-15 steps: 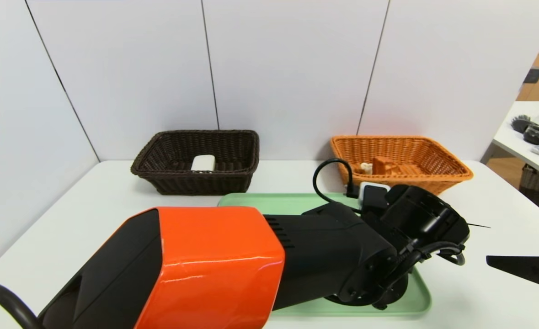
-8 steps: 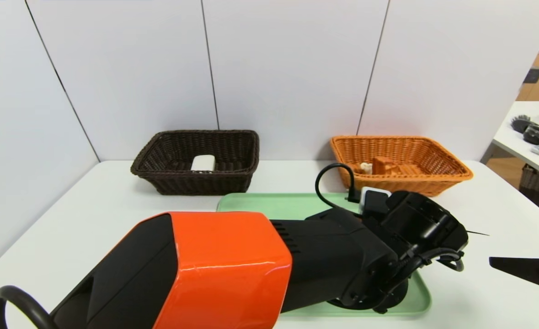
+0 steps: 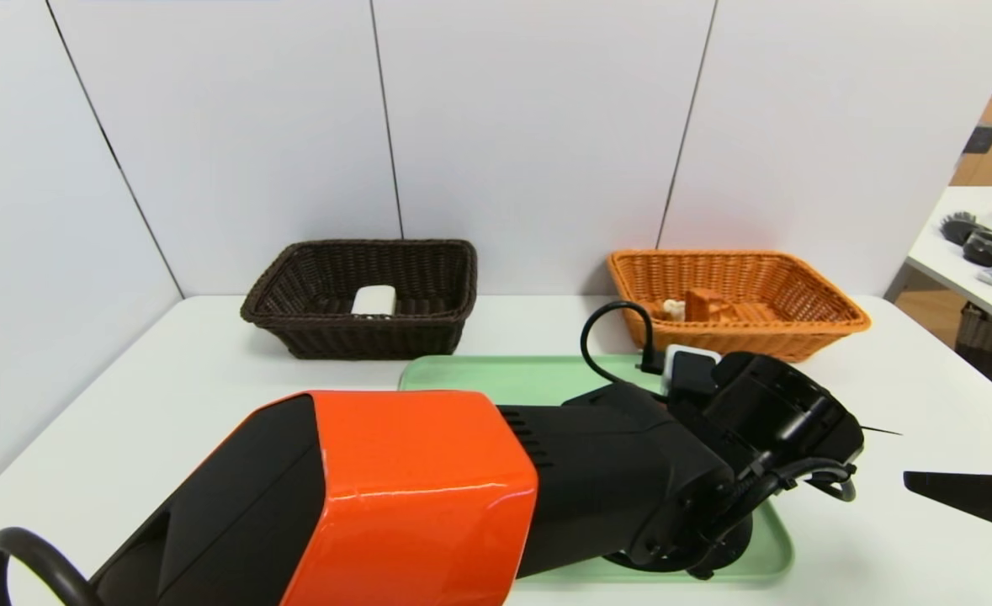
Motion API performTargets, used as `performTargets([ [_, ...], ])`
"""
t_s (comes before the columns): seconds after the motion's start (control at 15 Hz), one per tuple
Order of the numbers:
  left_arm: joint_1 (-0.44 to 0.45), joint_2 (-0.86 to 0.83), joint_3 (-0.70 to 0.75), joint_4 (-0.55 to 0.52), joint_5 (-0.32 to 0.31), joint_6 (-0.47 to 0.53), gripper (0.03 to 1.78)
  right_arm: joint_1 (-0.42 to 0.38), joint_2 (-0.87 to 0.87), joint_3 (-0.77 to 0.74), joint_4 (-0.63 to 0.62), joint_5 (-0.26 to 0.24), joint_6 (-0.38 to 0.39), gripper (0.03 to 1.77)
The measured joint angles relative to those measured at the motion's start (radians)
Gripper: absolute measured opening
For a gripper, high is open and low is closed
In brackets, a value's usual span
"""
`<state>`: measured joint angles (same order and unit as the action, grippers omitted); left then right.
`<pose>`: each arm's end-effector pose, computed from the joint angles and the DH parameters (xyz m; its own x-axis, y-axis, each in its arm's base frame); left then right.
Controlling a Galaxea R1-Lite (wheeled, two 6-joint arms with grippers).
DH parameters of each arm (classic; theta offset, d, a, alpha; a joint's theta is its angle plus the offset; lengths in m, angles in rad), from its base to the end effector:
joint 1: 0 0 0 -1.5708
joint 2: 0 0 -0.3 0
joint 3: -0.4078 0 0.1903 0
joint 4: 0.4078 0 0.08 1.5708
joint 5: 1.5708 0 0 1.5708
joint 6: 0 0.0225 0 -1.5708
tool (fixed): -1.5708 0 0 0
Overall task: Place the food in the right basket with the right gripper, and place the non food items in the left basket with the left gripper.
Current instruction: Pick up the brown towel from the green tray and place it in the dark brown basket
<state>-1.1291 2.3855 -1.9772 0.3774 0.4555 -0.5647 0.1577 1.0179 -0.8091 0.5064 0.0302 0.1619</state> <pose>0.2139 -0.4292 0.1349 0.6691 -0.3858 -0.6352 0.4117 0.9040 -0.1155 0.1049 0.0174 0.2257 0.7405 0.1483 -0.6555 -0.0727 0.9873 0.1412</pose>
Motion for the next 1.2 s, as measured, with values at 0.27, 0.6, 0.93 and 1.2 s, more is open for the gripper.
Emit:
performTargets([
  [0.27,0.001,-0.01,0.0,0.009,0.001,0.0,0.51,0.0,0.0,-0.002,-0.001,-0.001,0.0,1.69],
  [0.6,0.045,-0.094,0.006,0.086,0.032,-0.002,0.51,0.0,0.0,0.001,-0.006,-0.001,0.0,1.69],
  [0.93,0.162,-0.253,0.034,0.194,0.034,-0.001,0.51,0.0,0.007,0.002,-0.014,0.008,-0.003,1.69],
  [1.2,0.32,-0.397,0.041,0.284,0.023,0.084,0.51,0.001,0.01,0.001,-0.015,0.037,-0.005,1.69],
])
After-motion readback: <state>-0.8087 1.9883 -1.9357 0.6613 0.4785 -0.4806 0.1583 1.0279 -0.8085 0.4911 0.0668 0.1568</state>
